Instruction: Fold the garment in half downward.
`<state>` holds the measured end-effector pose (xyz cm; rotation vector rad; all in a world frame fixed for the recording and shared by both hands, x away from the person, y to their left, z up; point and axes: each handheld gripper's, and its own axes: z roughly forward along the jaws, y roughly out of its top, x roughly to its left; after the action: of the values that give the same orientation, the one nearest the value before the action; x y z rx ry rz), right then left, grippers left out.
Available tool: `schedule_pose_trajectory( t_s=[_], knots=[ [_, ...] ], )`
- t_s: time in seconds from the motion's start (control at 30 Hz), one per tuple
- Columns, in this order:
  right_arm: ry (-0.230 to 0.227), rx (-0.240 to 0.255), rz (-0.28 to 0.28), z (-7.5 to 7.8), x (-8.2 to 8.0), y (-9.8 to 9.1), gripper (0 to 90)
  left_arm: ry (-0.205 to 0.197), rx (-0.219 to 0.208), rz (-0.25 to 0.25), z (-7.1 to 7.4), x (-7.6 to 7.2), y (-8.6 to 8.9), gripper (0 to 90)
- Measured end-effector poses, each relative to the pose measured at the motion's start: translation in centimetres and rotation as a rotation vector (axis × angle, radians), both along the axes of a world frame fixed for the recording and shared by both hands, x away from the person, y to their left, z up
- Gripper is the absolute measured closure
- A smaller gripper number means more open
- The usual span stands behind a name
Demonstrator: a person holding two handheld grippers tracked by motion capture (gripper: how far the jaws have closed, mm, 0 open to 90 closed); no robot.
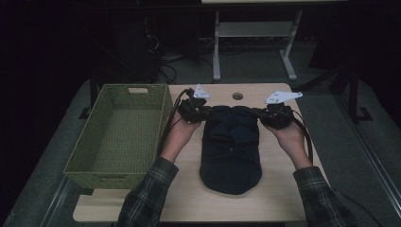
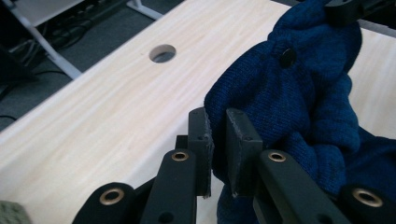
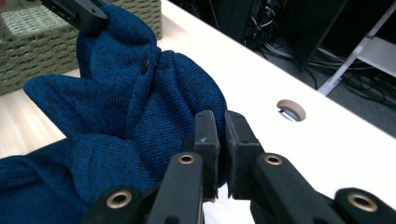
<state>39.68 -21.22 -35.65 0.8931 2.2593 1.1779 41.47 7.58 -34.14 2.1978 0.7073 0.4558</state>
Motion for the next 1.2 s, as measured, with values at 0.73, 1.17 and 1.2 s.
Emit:
schedule_pose_trajectory(
  t_s=[0.73, 1.17, 1.2],
  knots=[
    [0.047, 0.038, 0.061, -2.0, -4.0, -0.3, 83.2, 0.043, -0.032, -0.075, -1.6, -4.1, 1.2, 80.6],
    [0.098, 0.078, 0.081, -3.4, -6.8, -0.8, 82.7, 0.115, -0.05, -0.146, -2.7, -5.9, 1.6, 80.3],
    [0.105, 0.079, 0.082, -3.5, -7.0, -0.8, 82.7, 0.124, -0.049, -0.151, -2.7, -6.1, 1.7, 80.3]
  ],
)
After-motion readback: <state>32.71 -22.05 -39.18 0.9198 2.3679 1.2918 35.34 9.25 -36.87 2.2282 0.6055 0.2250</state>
